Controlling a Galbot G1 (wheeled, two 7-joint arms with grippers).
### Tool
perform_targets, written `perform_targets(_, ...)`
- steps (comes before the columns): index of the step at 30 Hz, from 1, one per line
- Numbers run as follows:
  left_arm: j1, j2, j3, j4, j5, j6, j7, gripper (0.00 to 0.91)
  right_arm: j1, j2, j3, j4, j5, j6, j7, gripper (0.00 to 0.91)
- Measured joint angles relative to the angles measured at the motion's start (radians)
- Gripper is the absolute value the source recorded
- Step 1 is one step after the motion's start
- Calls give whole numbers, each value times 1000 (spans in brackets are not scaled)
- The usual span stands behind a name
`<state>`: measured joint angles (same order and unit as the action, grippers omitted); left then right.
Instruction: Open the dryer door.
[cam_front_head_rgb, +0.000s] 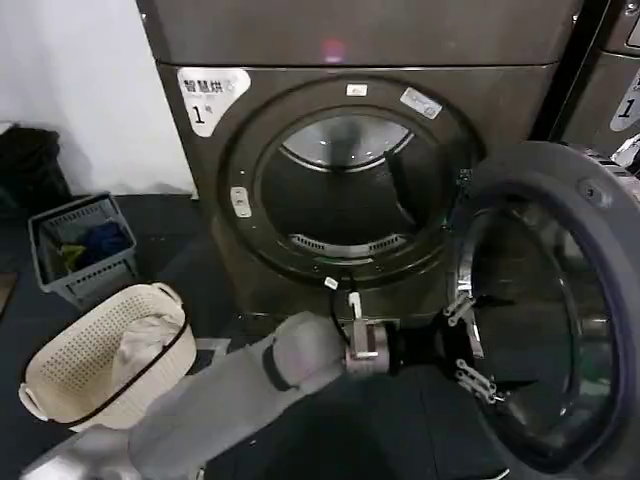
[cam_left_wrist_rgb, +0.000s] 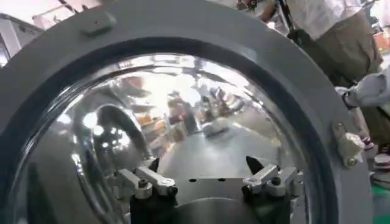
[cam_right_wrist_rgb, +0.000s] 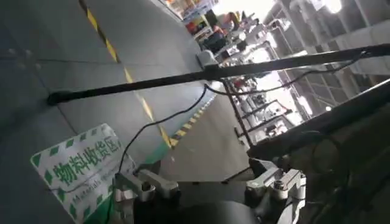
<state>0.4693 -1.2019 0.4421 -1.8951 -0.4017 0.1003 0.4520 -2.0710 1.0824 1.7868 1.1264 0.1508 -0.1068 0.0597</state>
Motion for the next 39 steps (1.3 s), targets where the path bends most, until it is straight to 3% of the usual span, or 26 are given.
perform_targets(27, -130, -221, 71, 236, 160, -117, -161, 907, -8, 38, 6, 46, 26, -5, -24, 907)
perform_targets(39, -163, -314, 72, 363, 230, -115, -227, 907, -6, 47, 0, 50, 28, -4, -26, 907)
